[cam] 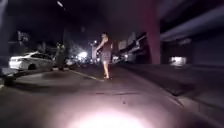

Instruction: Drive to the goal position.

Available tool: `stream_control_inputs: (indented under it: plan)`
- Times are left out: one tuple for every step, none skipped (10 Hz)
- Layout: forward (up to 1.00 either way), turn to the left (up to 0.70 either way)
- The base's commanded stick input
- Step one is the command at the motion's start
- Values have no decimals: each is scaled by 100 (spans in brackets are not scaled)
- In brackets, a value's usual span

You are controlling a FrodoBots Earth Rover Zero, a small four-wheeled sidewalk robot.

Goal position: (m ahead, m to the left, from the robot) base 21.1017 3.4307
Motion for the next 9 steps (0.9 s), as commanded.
stream_control_inputs:
  plan:
    - [100, 0]
    - [100, 0]
    - [100, 0]
    - [100, 0]
    - [100, 0]
    - [100, 0]
    - [100, 0]
    - [100, 0]
    - [100, 0]
